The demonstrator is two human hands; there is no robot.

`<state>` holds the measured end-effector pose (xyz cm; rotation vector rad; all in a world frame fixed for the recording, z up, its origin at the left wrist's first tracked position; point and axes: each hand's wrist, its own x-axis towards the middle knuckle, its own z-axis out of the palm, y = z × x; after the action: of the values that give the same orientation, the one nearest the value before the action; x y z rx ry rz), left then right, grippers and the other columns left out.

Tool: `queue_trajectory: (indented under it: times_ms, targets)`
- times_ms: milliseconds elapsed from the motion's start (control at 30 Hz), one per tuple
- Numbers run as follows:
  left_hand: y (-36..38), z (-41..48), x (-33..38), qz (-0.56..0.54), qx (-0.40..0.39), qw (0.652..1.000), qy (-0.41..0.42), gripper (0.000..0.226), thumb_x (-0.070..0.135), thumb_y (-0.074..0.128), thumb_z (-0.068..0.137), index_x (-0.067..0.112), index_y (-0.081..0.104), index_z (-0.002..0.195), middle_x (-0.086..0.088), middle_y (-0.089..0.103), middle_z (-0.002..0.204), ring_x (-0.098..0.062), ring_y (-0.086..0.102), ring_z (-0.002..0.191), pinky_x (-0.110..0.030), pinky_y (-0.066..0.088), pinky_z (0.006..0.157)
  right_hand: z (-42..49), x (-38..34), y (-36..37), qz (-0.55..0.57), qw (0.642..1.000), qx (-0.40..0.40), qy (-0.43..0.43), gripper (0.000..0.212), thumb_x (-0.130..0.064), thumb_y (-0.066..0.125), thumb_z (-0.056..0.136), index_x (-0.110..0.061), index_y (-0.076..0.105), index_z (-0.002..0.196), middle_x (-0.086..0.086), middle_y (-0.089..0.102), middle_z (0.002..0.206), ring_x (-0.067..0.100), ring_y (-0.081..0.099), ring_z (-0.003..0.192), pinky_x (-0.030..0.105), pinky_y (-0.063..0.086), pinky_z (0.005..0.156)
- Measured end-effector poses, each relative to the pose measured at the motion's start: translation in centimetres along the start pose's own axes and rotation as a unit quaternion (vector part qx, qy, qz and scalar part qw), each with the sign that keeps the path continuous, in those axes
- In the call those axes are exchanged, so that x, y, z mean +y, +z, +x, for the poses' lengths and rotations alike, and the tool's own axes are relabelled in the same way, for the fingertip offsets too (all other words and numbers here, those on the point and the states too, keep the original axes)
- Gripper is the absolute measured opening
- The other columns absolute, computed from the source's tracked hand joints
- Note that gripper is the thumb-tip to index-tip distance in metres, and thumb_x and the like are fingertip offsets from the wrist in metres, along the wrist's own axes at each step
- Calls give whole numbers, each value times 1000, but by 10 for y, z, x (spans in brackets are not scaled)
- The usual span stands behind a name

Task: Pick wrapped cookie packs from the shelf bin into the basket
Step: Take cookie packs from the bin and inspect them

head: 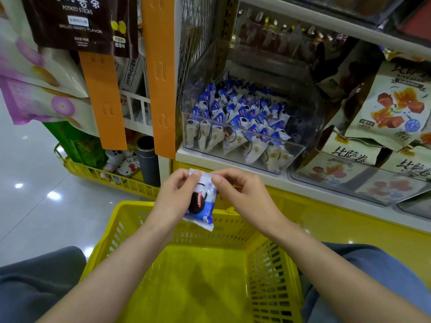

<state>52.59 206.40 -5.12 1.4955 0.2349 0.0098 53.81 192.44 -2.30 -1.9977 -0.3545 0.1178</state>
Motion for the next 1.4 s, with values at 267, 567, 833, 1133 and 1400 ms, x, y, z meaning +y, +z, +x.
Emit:
queue_trajectory:
  times_ms: [267,567,833,1133,1400]
  targets:
    - [1,1,-2,-159,23,982,-96,21,32,49,93,13,59,91,-6,69,80,-14,65,70,-33,52,69,0,5,12,-5,997,-29,70,27,-19,67,84,-16,63,110,-9,65,96,3,58,81,10,46,72]
    - [12,-4,-6,43,-8,999,14,5,25,49,94,28,49,98,11,58,96,8,55,82,-1,42,65,2,12,12,-21,995,86,33,23,-17,72,78,-17,62,99,-14,63,85,-7,57,70,4,44,66]
    - [6,-4,-4,38,-54,997,-28,32,25,46,95,6,53,120,-18,60,118,-17,59,98,-29,45,88,-1,15,16,-100,993,22,-55,37,-20,77,72,-25,62,106,-17,52,95,-5,54,85,9,46,71]
    - [5,-6,1,55,-37,998,15,28,22,48,94,10,56,118,-3,66,100,-13,64,92,-38,52,87,3,12,6,-59,998,16,-27,29,-21,63,86,-27,65,114,-12,67,106,2,64,89,19,54,71]
    - [7,-4,-4,53,-26,998,-6,34,19,55,90,15,45,122,-6,62,108,-5,65,80,-34,56,80,2,13,5,-90,995,42,-23,24,-11,54,92,-15,66,113,-3,71,102,9,67,88,32,56,79]
